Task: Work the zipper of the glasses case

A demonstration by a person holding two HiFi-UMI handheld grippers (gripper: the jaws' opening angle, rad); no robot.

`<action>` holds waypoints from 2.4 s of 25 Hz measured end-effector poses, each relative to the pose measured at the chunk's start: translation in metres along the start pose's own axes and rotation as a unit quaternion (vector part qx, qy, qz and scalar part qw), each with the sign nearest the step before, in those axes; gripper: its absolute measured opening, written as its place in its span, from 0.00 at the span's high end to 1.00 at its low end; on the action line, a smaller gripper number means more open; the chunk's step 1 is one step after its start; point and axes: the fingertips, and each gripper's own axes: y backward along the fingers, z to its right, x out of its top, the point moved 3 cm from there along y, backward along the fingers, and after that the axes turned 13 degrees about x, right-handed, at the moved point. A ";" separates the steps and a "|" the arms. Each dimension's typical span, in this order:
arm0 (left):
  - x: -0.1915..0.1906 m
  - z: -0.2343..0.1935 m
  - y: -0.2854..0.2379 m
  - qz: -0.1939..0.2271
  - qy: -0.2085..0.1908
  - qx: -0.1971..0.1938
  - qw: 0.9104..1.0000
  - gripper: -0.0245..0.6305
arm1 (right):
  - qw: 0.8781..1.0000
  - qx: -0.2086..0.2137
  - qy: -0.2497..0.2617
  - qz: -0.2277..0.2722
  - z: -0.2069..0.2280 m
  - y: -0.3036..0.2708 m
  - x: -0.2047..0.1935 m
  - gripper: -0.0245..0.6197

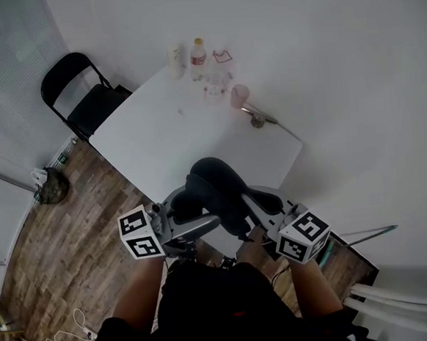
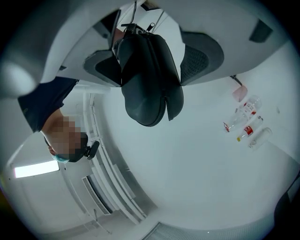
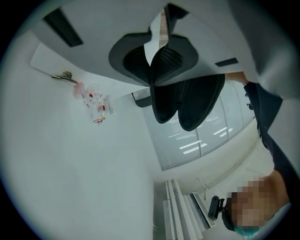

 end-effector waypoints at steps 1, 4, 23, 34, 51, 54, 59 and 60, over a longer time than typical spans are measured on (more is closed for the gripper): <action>-0.001 0.000 0.000 0.002 0.001 0.001 1.000 0.38 | 1.000 0.005 0.001 0.000 -0.002 0.000 -0.001 0.90; -0.001 -0.001 -0.002 0.008 0.008 -0.003 1.000 0.37 | 1.000 0.025 -0.001 -0.001 -0.006 -0.003 -0.004 0.90; 0.004 0.002 -0.002 0.039 0.072 -0.075 0.994 0.41 | 0.986 0.152 -0.039 0.056 -0.026 0.000 -0.001 0.76; 0.020 -0.020 0.005 0.072 0.109 -0.038 0.991 0.52 | 0.961 0.211 -0.119 0.133 -0.018 0.023 -0.004 0.62; 0.006 -0.001 -0.018 0.041 0.032 -0.043 0.998 0.52 | 0.911 0.310 -0.226 0.149 -0.034 -0.010 -0.025 0.55; 0.006 -0.002 -0.020 0.027 0.008 -0.029 0.999 0.50 | 0.918 0.305 -0.213 0.137 -0.031 -0.008 -0.022 0.55; 0.001 0.001 -0.028 0.007 -0.024 -0.016 1.000 0.40 | 0.932 0.292 -0.185 0.111 -0.029 -0.010 -0.017 0.55; 0.000 0.002 -0.029 0.008 -0.019 -0.017 1.000 0.40 | 0.934 0.291 -0.180 0.105 -0.030 -0.011 -0.017 0.55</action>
